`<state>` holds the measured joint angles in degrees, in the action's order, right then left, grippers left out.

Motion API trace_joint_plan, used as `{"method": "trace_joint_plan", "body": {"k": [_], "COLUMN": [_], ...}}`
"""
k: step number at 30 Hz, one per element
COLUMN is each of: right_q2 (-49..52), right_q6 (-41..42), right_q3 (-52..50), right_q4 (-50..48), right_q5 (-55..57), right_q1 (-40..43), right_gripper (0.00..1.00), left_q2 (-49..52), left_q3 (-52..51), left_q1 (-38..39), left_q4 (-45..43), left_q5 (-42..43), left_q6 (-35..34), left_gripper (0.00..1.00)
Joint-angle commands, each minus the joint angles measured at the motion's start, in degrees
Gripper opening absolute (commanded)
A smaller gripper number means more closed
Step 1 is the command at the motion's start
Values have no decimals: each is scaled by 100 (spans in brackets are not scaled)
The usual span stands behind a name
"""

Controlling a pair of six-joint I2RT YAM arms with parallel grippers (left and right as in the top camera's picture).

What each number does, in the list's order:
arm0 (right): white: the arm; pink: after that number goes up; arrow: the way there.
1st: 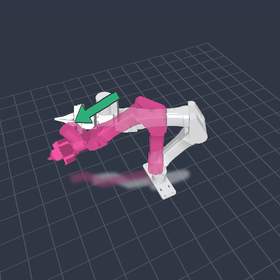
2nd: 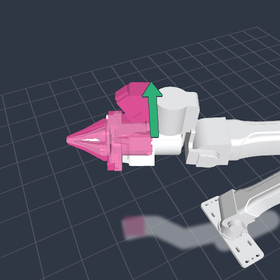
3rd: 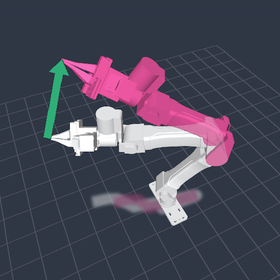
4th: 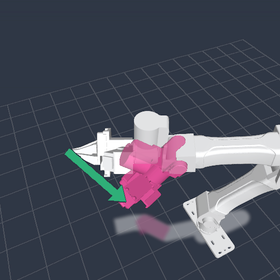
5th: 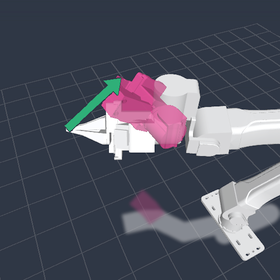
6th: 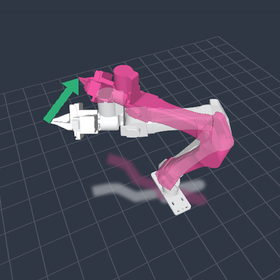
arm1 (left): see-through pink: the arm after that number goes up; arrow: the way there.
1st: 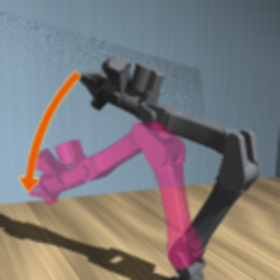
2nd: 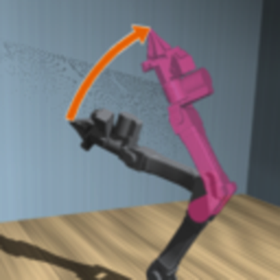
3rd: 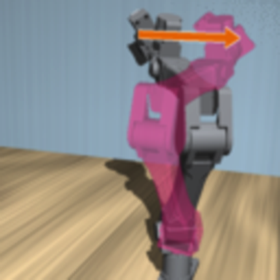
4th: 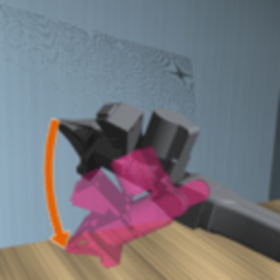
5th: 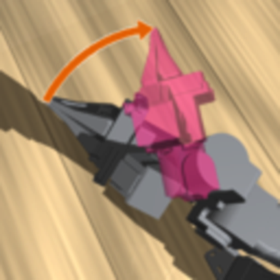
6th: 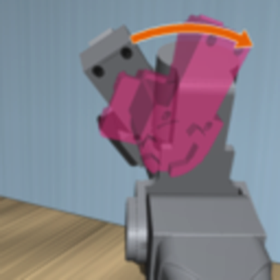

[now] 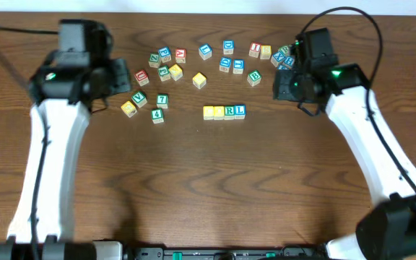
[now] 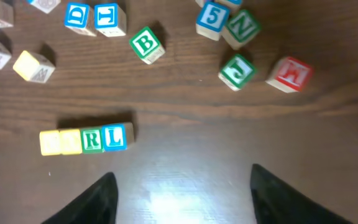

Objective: Spell out CORL

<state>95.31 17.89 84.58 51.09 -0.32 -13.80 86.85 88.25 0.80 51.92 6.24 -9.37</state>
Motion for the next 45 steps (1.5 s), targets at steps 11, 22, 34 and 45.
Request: {"method": "trace_joint_plan", "body": {"k": [11, 22, 34, 45], "right_q2": [-1665, -2374, -2369, -2844], "right_q6": [-190, -188, -186, -1637], "right_q3": [20, 20, 17, -214], "right_q4": [798, 1851, 2059, 654], "right_q5": [278, 275, 719, -7], "right_q1": [42, 37, 37, 188], "right_gripper": [91, 99, 99, 99], "left_q2": [-264, -264, -264, -264], "left_q3": [87, 87, 87, 87], "left_q1": [-299, -299, -299, -299], "left_q4": [603, 603, 603, 603], "left_q5": [-457, -457, -457, -457], "left_q6": [101, 101, 101, 101], "left_gripper": [96, 97, 97, 97]}}
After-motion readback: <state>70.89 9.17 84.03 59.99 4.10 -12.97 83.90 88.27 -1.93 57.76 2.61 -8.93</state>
